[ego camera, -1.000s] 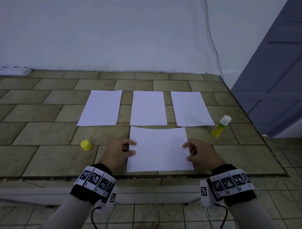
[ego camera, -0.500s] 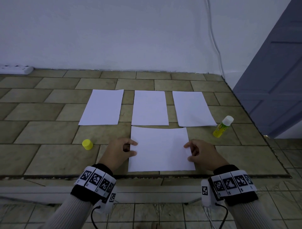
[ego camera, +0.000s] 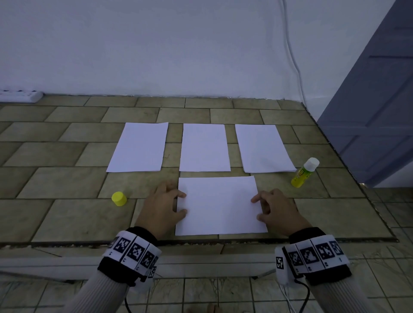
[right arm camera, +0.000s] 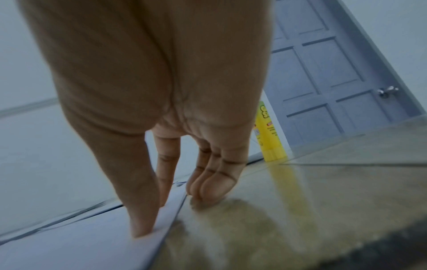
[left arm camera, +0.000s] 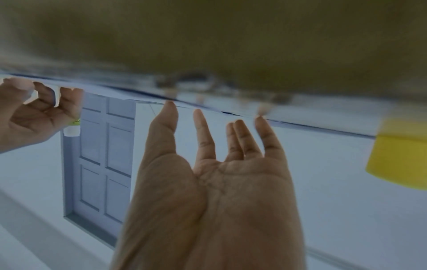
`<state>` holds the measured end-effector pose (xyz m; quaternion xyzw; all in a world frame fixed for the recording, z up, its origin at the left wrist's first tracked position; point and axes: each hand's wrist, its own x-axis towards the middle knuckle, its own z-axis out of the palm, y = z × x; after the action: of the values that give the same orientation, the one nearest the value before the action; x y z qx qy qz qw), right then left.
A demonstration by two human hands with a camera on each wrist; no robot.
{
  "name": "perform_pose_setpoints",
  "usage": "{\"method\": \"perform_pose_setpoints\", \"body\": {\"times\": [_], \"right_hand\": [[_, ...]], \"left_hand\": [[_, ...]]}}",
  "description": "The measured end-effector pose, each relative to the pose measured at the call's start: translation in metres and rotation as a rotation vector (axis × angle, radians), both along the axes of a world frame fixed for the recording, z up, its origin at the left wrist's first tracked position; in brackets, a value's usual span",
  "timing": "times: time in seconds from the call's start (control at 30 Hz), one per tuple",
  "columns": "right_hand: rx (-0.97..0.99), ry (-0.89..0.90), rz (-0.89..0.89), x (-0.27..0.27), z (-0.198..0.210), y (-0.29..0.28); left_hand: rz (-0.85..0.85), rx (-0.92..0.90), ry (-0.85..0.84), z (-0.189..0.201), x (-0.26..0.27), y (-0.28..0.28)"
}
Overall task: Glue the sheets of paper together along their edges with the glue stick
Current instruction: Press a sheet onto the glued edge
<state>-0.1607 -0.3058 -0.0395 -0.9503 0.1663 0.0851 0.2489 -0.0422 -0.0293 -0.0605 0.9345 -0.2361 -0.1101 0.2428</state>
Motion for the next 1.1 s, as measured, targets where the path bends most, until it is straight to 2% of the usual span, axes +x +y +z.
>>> {"method": "perform_pose_setpoints", "body": {"times": [0.2, 0.27, 0.33, 0.4, 0.5, 0.63, 0.73, 0.87, 1.1], "right_hand": [[-0.283, 0.073, 0.064, 0.001, 0.009, 0.013], [-0.370, 0.034, 0.088, 0.003, 0.014, 0.022], [-0.315, -0.081, 0.096, 0.007, 0.014, 0.037], [-0.166, -0.142, 0.135, 0.012, 0.009, 0.059], [-0.092, -0.052, 0.268, 0.025, -0.006, 0.100], [-0.120, -0.082, 0.333, 0.043, -0.025, 0.123], [-0.211, -0.107, 0.331, 0.048, -0.034, 0.118], [-0.334, -0.085, 0.236, 0.041, -0.043, 0.085], [-0.399, 0.015, 0.047, 0.007, -0.036, 0.019]], "left_hand": [[-0.104, 0.259, -0.160, -0.013, -0.010, -0.021], [-0.099, 0.288, -0.202, -0.024, -0.013, -0.024], [-0.084, 0.294, -0.220, -0.031, -0.014, -0.025], [-0.062, 0.281, -0.213, -0.033, -0.014, -0.026], [-0.065, 0.279, -0.223, -0.032, -0.013, -0.025], [-0.095, 0.302, -0.213, -0.035, -0.012, -0.023], [-0.088, 0.301, -0.200, -0.037, -0.011, -0.023], [-0.075, 0.289, -0.231, -0.037, -0.011, -0.023], [-0.079, 0.304, -0.273, -0.039, -0.011, -0.023]]}}
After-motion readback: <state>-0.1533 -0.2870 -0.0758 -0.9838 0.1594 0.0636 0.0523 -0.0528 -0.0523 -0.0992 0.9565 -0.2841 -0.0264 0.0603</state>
